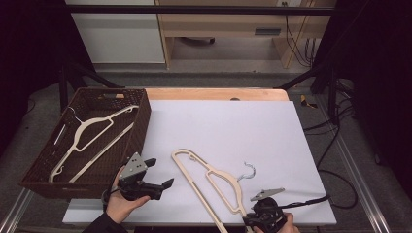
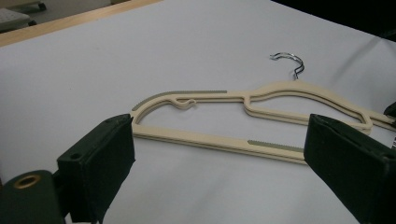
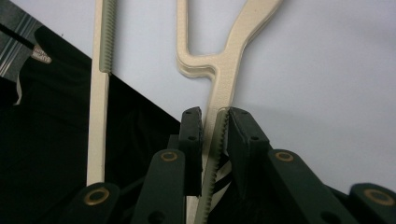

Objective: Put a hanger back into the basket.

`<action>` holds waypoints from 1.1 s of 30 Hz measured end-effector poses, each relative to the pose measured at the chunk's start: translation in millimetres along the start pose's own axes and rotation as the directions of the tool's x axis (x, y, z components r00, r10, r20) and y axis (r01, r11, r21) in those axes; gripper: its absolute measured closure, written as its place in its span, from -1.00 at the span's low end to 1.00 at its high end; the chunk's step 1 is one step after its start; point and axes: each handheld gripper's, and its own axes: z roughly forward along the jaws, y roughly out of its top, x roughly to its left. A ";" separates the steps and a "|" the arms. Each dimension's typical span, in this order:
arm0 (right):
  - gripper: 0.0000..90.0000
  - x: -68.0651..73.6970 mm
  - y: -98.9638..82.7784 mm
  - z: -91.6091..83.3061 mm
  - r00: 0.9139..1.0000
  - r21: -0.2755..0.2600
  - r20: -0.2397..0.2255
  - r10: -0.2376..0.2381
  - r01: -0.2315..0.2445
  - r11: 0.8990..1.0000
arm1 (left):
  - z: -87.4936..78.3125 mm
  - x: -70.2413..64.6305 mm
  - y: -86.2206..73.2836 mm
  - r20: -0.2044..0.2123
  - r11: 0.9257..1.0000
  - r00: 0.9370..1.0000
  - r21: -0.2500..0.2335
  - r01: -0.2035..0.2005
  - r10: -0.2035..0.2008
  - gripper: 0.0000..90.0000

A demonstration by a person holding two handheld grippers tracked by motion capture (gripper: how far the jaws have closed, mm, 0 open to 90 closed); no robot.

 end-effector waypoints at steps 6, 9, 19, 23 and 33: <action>0.76 -6.3 3.0 -7.7 0.999 -0.033 0.047 0.021 -0.019 0.999 | 1.2 -0.4 -0.5 0.000 1.000 1.000 0.004 0.000 0.000 -0.81; 0.77 -10.0 5.2 -7.2 0.998 -0.031 0.055 0.015 -0.013 0.999 | 1.5 -0.5 -0.8 0.000 1.000 1.000 0.008 -0.002 0.002 -0.81; 0.53 -12.6 -1.0 -4.4 0.999 -0.025 0.046 -0.016 0.017 1.000 | 2.8 -1.2 -1.3 0.002 1.000 1.000 0.013 -0.003 0.003 -0.81; 0.74 -12.5 -2.0 -1.4 0.994 -0.021 0.108 -0.033 0.035 0.999 | 3.6 -1.7 -1.5 0.004 1.000 1.000 0.016 -0.006 0.006 -0.81; 0.77 -13.4 0.0 -5.8 0.996 -0.050 0.083 -0.013 0.017 0.999 | 13.9 -6.0 10.9 0.045 0.999 0.999 0.032 -0.027 0.026 -0.81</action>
